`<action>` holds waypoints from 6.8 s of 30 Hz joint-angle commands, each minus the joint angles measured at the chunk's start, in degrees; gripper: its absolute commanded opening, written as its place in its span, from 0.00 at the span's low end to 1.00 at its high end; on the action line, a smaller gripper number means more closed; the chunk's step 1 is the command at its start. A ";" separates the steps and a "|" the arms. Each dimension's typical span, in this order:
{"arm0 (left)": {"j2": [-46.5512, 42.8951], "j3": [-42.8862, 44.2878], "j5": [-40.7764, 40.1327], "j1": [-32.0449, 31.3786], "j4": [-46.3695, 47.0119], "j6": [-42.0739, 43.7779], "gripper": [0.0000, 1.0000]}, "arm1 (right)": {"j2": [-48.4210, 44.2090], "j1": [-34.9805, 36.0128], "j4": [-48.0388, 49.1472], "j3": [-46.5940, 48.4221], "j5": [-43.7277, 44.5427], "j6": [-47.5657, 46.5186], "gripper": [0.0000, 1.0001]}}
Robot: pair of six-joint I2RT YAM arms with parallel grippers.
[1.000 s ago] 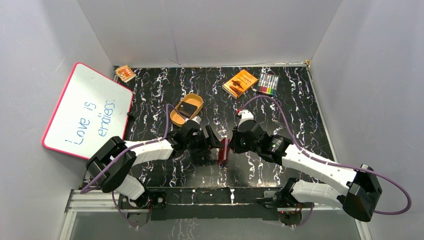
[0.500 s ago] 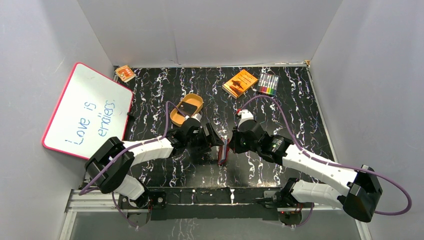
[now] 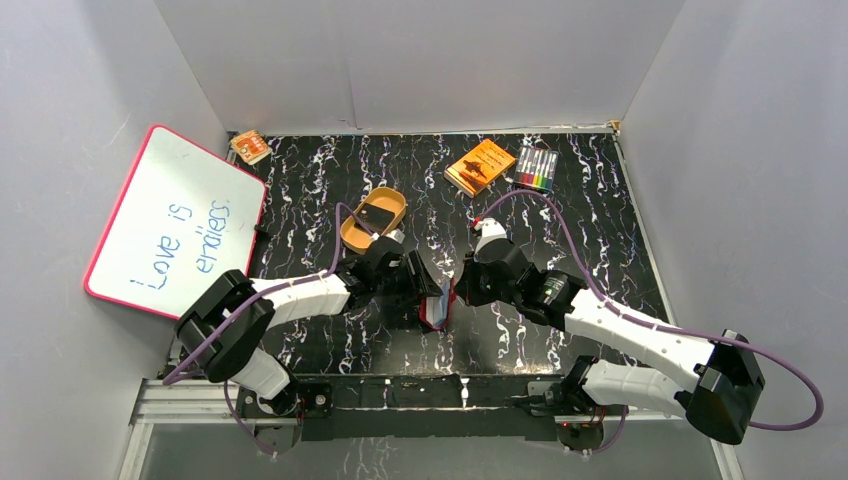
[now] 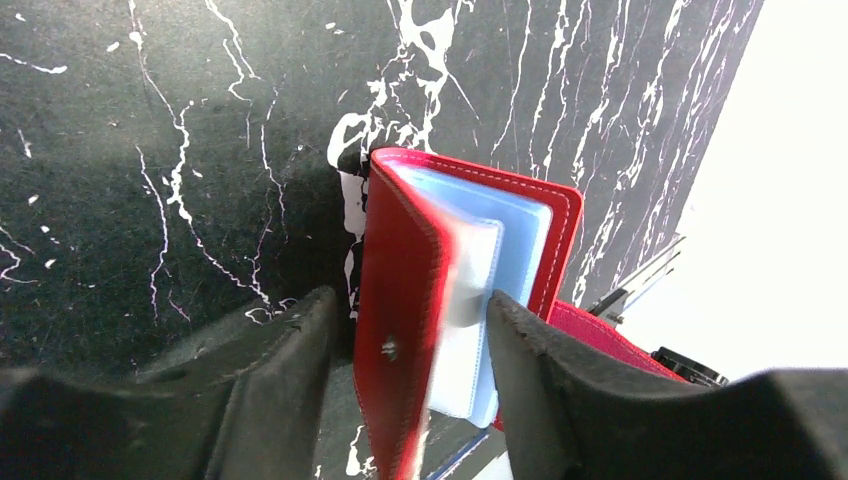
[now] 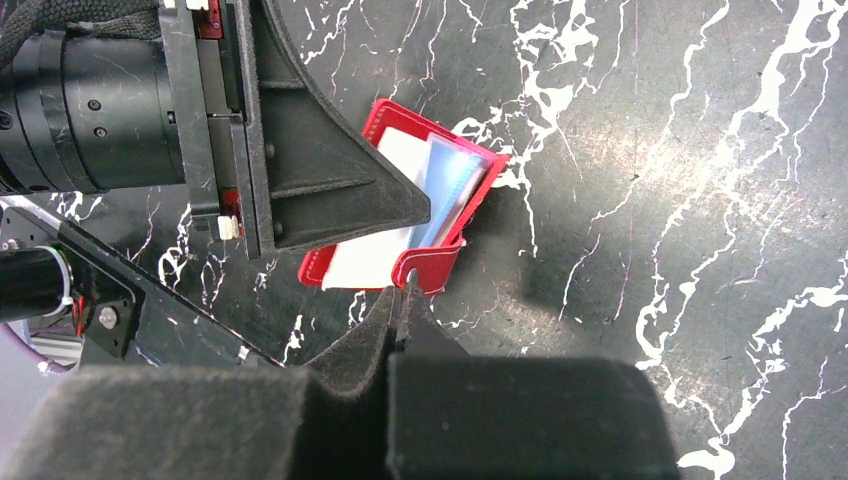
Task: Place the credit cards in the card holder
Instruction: Open the card holder at the center of the board.
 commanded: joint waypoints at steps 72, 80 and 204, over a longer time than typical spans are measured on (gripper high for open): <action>-18.50 0.04 -9.01 -0.05 -20.63 5.53 0.54 | 23.24 -1.82 5.70 0.28 -8.34 5.53 0.30; -17.40 4.52 -6.22 -0.05 -17.15 3.89 0.53 | 22.66 -1.85 6.48 -0.58 -7.86 6.91 0.28; -0.67 1.86 -4.64 -0.10 -11.00 10.59 0.53 | 16.85 -4.17 14.06 -13.72 -13.74 17.46 0.19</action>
